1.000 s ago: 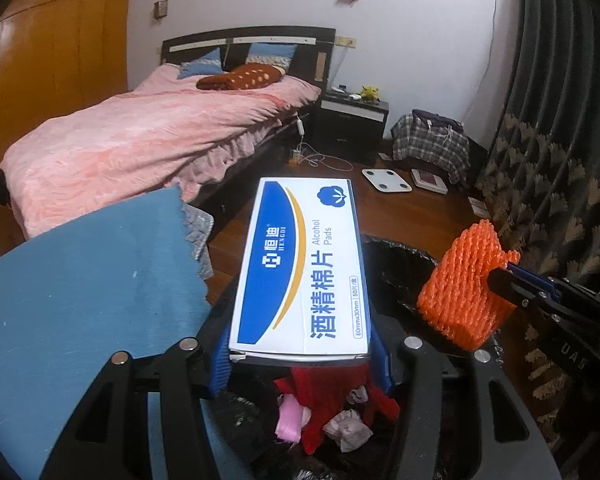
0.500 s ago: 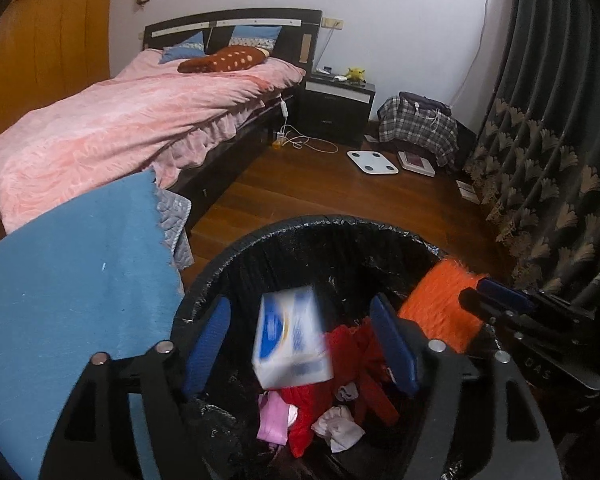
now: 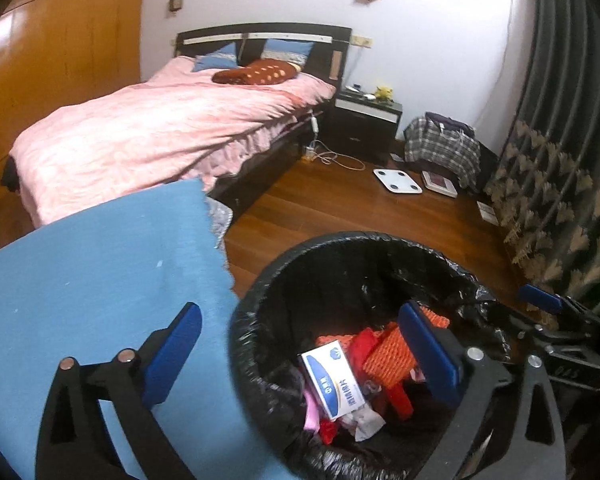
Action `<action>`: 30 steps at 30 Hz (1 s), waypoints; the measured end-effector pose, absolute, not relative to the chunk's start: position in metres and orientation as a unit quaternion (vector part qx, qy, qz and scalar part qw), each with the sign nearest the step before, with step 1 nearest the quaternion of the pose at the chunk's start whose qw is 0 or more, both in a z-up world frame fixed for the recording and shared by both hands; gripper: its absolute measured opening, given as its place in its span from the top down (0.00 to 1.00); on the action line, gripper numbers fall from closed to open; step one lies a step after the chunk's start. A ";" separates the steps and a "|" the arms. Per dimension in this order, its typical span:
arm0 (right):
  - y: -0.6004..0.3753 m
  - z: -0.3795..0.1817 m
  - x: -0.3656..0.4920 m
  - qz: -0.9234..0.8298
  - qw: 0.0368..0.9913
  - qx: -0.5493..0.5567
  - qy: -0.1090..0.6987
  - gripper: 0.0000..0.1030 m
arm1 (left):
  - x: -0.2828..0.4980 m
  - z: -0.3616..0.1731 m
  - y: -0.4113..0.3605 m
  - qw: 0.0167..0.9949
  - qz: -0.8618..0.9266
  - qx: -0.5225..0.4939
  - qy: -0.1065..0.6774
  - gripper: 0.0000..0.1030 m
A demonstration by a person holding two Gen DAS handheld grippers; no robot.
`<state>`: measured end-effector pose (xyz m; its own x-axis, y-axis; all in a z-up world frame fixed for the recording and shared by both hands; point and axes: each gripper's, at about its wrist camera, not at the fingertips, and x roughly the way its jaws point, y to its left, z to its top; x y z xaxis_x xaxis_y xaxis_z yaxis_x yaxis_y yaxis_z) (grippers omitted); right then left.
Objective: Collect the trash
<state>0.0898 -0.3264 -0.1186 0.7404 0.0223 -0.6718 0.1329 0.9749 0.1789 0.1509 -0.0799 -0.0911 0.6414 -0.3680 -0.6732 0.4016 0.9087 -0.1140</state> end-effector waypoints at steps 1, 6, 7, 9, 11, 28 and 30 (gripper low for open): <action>-0.324 -0.114 0.088 -0.029 0.928 0.107 0.357 0.06 | 0.148 -0.089 -0.075 0.907 -0.204 0.024 0.368 0.06; -0.309 -0.091 0.079 -0.018 0.933 0.099 0.346 0.05 | 0.132 -0.077 -0.057 0.915 -0.183 0.020 0.360 0.06; -0.305 -0.086 0.078 -0.014 0.934 0.096 0.344 0.05 | 0.129 -0.075 -0.054 0.916 -0.180 0.019 0.358 0.06; -0.297 -0.077 0.074 -0.007 0.937 0.087 0.338 0.05 | 0.124 -0.070 -0.050 0.918 -0.177 0.019 0.355 0.06; -0.290 -0.068 0.070 -0.002 0.940 0.083 0.332 0.05 | 0.118 -0.064 -0.045 0.921 -0.172 0.020 0.350 0.06; -0.246 -0.012 0.048 0.041 0.950 0.051 0.306 0.05 | 0.078 -0.021 -0.017 0.942 -0.149 0.011 0.301 0.06; -0.241 -0.009 0.046 0.045 0.951 0.047 0.303 0.05 | 0.075 -0.019 -0.016 0.944 -0.148 0.012 0.296 0.06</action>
<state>0.0461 -0.2410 -0.0087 0.8122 0.1147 -0.5720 -0.0571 0.9914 0.1176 0.0747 -0.0160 -0.0188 0.7810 -0.2723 -0.5621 0.2861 0.9559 -0.0656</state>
